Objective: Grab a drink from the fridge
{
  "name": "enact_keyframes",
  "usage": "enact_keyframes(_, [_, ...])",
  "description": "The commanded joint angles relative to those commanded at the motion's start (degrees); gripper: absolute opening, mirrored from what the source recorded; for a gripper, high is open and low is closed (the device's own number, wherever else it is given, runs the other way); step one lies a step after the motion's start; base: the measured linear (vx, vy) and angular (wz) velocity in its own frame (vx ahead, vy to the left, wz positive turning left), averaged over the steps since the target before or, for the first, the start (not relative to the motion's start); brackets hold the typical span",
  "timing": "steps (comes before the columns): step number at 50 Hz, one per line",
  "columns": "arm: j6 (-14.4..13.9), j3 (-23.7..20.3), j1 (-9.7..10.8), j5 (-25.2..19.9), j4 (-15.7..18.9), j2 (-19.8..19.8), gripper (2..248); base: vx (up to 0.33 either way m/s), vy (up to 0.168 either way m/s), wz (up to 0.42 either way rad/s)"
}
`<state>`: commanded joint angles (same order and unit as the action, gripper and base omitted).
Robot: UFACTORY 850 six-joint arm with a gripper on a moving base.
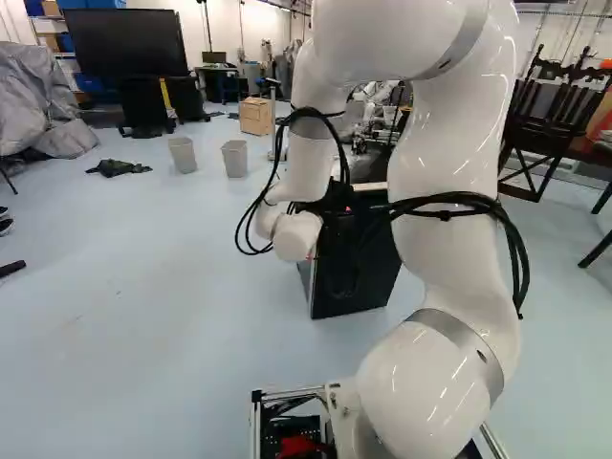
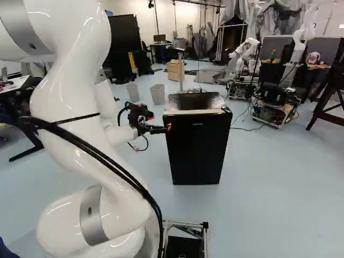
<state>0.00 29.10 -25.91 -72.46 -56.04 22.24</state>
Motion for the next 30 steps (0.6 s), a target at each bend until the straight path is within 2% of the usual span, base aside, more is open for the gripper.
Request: enact_keyframes(30, [0.0,3.98,-1.77,-2.86,-6.15,2.74,247,0.0,0.0,0.0])
